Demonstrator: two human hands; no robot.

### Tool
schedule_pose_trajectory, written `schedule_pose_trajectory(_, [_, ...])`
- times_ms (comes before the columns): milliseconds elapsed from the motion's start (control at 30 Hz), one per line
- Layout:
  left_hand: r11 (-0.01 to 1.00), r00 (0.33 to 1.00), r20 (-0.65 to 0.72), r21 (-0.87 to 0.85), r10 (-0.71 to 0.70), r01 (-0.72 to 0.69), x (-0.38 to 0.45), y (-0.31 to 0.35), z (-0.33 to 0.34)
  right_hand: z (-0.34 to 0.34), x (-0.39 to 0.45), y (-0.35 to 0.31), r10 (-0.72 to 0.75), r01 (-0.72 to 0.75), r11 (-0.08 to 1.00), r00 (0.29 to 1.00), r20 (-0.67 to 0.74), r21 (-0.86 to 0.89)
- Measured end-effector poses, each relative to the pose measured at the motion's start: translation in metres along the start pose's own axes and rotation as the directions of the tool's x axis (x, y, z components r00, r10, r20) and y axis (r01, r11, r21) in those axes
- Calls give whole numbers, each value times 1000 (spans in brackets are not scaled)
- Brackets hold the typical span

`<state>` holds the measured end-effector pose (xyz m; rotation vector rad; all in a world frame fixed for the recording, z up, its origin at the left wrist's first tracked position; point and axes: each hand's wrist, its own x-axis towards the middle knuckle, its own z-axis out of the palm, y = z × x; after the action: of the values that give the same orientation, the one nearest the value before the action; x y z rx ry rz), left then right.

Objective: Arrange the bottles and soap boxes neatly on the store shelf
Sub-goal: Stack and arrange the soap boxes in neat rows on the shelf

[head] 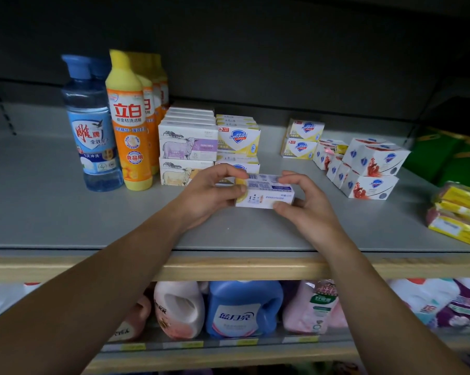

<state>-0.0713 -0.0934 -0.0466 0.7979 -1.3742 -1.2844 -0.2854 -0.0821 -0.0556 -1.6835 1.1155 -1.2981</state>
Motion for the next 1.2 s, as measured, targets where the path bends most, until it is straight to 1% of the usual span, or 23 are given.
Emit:
schedule_pose_trajectory(133, [1000,1000,-2,-13,-23,23,1,0,-1,2,1,1,-23,24,998,1000,13,-53])
schedule_pose_trajectory(233, [999,999,9,16,-51,51,0,1,-1,2,1,2,-14,16,994,1000,18,-112])
schedule_pose_trajectory(300, [999,999,21,24,-47,46,0,1,-2,1,1,2,-10,7,987,1000,-21,-158])
schedule_pose_trajectory(367, [998,1000,19,52,-18,17,-2,0,-1,1,0,2,-22,10,988,997,-75,-154])
schedule_pose_trajectory(433, [985,999,-6,167,45,-43,-2,0,2,2,1,0,-17,3,992,993,-114,-127])
schedule_pose_trajectory(467, [959,996,-27,274,87,-77,-2,-1,3,2,1,-1,-10,-8,991,991,-136,-131])
schedule_pose_trajectory(533, [861,983,-42,490,181,-138,0,-5,3,2,2,-1,11,-35,990,984,-176,-137])
schedule_pose_trajectory(600, [778,973,-67,613,222,-136,2,-10,3,2,4,1,44,-76,985,980,-196,-157])
schedule_pose_trajectory(700, [749,975,-106,658,197,-80,3,-14,3,3,6,5,71,-118,966,977,-202,-230])
schedule_pose_trajectory(800, [716,976,-121,696,179,-45,1,-13,5,4,7,4,69,-112,968,979,-190,-226])
schedule_pose_trajectory(867, [709,978,-125,705,169,-32,-1,-9,6,4,7,1,34,-76,969,983,-181,-234])
schedule_pose_trajectory(933, [672,985,-106,741,135,-13,-4,-4,5,6,7,-1,-41,-20,942,984,-176,-336])
schedule_pose_trajectory(1000, [584,993,-77,812,91,9,-6,3,-1,7,8,-3,-123,49,872,985,-121,-488])
schedule_pose_trajectory(1067, [455,997,-56,890,58,23,-9,11,-14,10,12,-7,-159,116,783,987,-16,-612])
schedule_pose_trajectory(1100, [378,998,-49,925,34,32,-12,14,-22,11,15,-9,-148,139,740,988,42,-658])
schedule_pose_trajectory(1167, [196,999,-46,979,-26,51,-20,15,-38,11,23,-14,-86,167,650,985,147,-741])
schedule_pose_trajectory(1200, [124,998,-50,991,-48,56,-24,12,-45,12,27,-17,-52,182,612,980,190,-770])
